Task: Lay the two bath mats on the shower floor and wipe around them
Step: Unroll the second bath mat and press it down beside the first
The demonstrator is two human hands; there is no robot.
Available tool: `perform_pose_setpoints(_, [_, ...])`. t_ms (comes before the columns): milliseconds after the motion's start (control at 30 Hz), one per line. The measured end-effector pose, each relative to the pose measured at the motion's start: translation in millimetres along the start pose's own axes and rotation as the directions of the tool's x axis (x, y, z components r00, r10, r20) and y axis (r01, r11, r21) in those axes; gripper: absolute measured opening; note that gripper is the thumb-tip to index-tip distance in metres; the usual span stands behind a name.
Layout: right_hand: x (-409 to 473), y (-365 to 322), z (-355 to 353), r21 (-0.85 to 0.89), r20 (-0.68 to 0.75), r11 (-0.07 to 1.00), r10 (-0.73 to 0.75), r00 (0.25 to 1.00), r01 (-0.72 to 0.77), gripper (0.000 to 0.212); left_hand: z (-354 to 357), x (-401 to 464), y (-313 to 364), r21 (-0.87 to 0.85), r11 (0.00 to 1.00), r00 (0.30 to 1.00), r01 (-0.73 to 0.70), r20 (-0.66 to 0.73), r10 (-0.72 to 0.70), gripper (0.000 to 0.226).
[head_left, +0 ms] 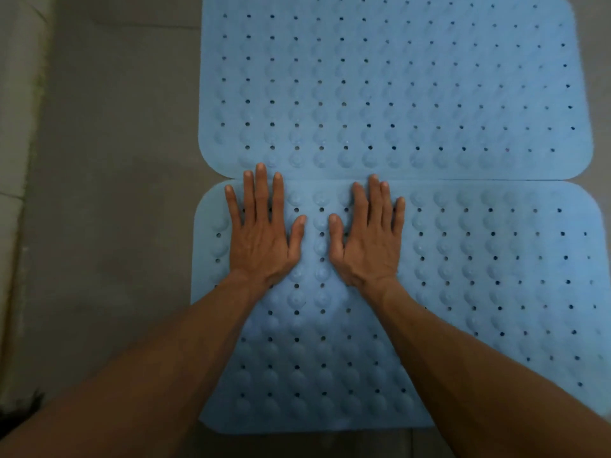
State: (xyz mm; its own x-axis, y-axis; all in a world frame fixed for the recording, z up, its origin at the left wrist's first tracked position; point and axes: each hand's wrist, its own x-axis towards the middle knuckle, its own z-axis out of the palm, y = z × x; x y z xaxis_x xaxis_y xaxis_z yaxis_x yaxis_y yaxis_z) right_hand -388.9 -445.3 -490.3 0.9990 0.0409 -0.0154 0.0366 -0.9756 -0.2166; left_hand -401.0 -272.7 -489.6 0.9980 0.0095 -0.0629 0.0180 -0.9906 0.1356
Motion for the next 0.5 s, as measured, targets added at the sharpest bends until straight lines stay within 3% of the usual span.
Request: perform_pose_setpoints(500, [-1,6,3,0.126,0.049,0.992,-0.025,0.998,0.019,0.069,16,-3,-3,0.026,1.000,1.000,-0.009,0.010,0.008,0.074])
